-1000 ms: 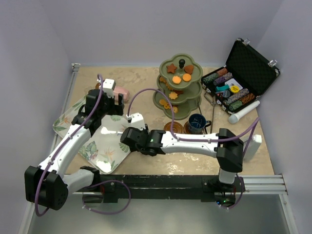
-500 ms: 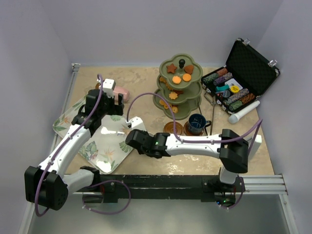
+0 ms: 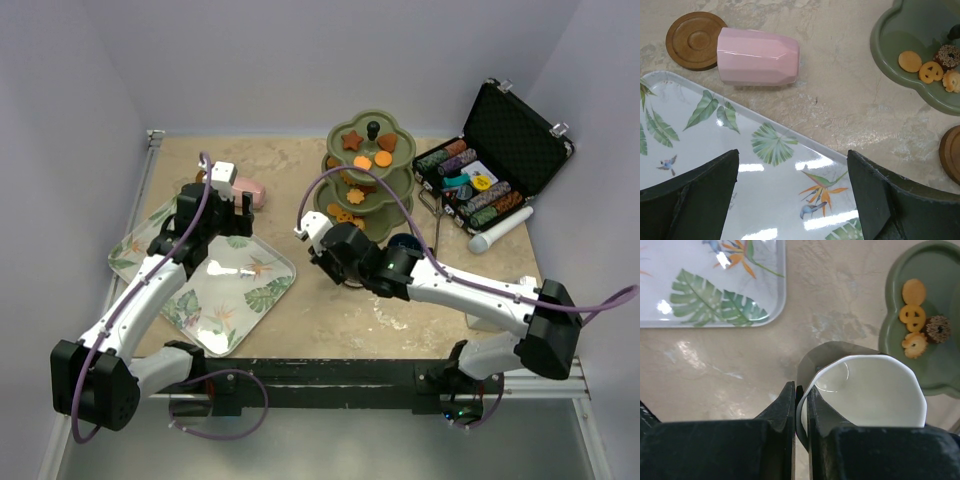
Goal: Serve the afternoon tea
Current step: Pick up the cup at the center of the board, then place the cup on the coaster.
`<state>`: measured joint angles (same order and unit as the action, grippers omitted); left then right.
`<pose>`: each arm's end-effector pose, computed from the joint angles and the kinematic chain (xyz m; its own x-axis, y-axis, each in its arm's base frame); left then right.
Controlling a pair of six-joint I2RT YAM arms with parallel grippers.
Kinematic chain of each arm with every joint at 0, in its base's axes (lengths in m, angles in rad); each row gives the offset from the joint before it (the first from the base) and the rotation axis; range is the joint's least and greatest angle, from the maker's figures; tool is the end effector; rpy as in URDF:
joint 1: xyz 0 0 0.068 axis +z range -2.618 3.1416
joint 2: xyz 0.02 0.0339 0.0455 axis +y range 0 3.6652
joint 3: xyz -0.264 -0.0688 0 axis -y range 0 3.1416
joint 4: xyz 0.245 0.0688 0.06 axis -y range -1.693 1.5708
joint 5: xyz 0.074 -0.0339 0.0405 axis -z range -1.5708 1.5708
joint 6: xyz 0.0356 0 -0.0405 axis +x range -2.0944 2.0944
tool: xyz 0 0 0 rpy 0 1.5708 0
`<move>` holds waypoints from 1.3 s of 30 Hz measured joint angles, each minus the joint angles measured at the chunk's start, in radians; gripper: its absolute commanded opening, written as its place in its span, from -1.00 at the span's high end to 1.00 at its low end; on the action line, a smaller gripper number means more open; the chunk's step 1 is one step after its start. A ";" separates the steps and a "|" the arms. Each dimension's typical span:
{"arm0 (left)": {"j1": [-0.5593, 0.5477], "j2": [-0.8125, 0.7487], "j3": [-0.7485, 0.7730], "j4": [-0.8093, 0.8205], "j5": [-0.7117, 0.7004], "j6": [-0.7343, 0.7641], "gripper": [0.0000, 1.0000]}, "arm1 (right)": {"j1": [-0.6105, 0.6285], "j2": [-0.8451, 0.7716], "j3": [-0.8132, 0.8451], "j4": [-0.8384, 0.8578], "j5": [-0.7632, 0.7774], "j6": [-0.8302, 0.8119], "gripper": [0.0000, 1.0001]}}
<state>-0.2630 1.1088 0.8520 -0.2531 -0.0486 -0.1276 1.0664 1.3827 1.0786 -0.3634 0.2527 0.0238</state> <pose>0.2420 -0.0634 0.2922 -0.4953 0.0017 -0.8687 0.1570 0.9837 -0.0875 0.1564 0.2649 0.2896 -0.3170 -0.5266 -0.7888 -0.7454 0.6526 -0.1360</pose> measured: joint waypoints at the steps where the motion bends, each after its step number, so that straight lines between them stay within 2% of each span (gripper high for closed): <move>1: 0.000 0.001 0.000 0.000 0.000 0.000 -0.87 | -0.023 -0.012 -0.012 0.002 -0.012 -0.034 1.00; 8: 0.000 0.013 0.000 -0.001 0.000 0.000 -0.87 | -0.149 -0.026 -0.040 -0.008 -0.179 -0.185 1.00; 12: 0.000 0.016 0.000 -0.001 0.000 0.000 -0.87 | -0.200 0.002 -0.040 -0.019 -0.217 -0.225 1.00; 23: 0.000 0.021 -0.011 -0.001 0.001 0.000 -0.87 | -0.235 0.082 -0.040 -0.037 -0.234 -0.254 1.00; 39: 0.000 0.027 -0.013 -0.002 0.013 0.000 -0.87 | -0.255 0.087 -0.040 -0.074 -0.237 -0.253 1.00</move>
<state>-0.2630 1.1362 0.8391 -0.2554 -0.0353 -0.1276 0.8116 1.4693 1.0386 -0.4377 0.0162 -0.2295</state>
